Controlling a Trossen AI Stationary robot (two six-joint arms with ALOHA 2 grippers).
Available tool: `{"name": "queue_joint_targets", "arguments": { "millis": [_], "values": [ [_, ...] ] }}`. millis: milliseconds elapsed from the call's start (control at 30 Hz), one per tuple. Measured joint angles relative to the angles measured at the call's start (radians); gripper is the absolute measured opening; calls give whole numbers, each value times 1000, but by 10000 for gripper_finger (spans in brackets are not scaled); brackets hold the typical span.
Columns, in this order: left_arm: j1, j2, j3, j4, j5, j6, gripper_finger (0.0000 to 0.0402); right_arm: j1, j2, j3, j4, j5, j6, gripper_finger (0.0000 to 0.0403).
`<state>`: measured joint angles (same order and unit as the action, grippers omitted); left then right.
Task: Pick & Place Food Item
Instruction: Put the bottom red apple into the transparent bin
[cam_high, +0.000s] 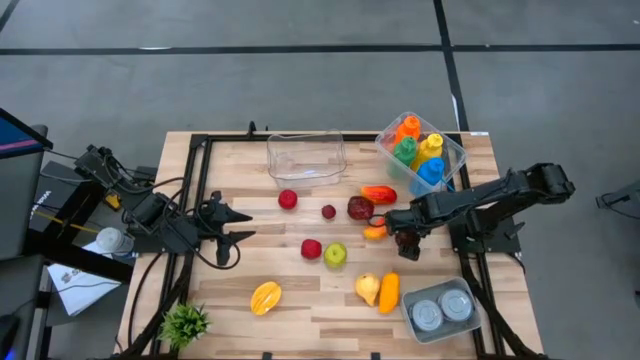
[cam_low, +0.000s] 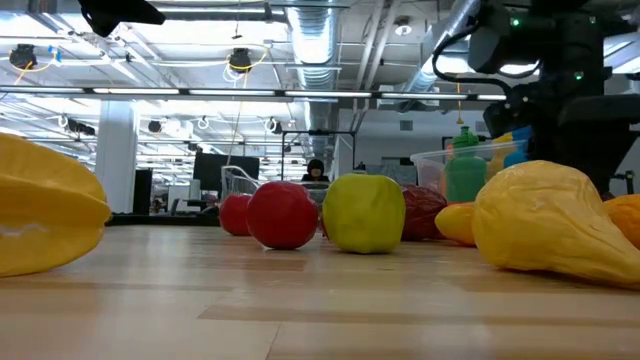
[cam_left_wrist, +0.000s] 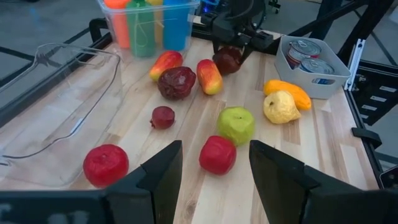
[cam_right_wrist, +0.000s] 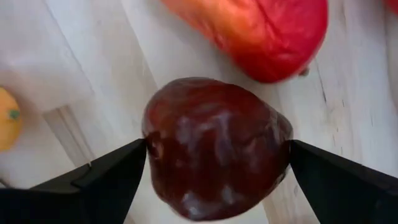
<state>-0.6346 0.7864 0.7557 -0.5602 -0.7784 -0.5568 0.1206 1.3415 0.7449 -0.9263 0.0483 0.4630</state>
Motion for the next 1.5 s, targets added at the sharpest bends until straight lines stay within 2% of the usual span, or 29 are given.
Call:
{"name": "queue_joint_targets", "arguments": {
  "millis": [133, 400, 500, 800, 1067, 1167, 1233, 1300, 1367, 1500],
  "values": [
    [0, 0, 0, 0, 0, 0, 176, 4, 0, -5, 19, 5, 5, 360],
    [0, 0, 0, 0, 1, 1, 176, 33, -2, -4, 25, 35, 23, 238],
    [0, 0, 0, 0, 1, 2, 176, 51, -2, -3, 26, 40, 43, 208],
    [0, 0, 0, -20, 1, 3, 176, 176, -28, 3, 49, 43, 132, 208],
    [0, 0, 0, -45, 0, 3, 176, 322, -121, 97, 76, 196, 210, 211],
    [0, 0, 0, -54, -56, 37, 176, 375, -155, 124, 153, 288, 194, 211],
    [0, -11, 0, -82, -142, 76, 176, 405, -175, 133, 225, 347, 159, 213],
    [1, -66, -1, -128, -191, 80, 176, 426, -191, 135, 299, 386, 114, 214],
    [5, -142, 0, -135, -156, 86, 176, 440, -199, 135, 347, 406, 77, 214],
    [4, -278, -1, -130, 56, 125, 168, 452, -201, 135, 403, 426, 15, 214]
  ]
}}
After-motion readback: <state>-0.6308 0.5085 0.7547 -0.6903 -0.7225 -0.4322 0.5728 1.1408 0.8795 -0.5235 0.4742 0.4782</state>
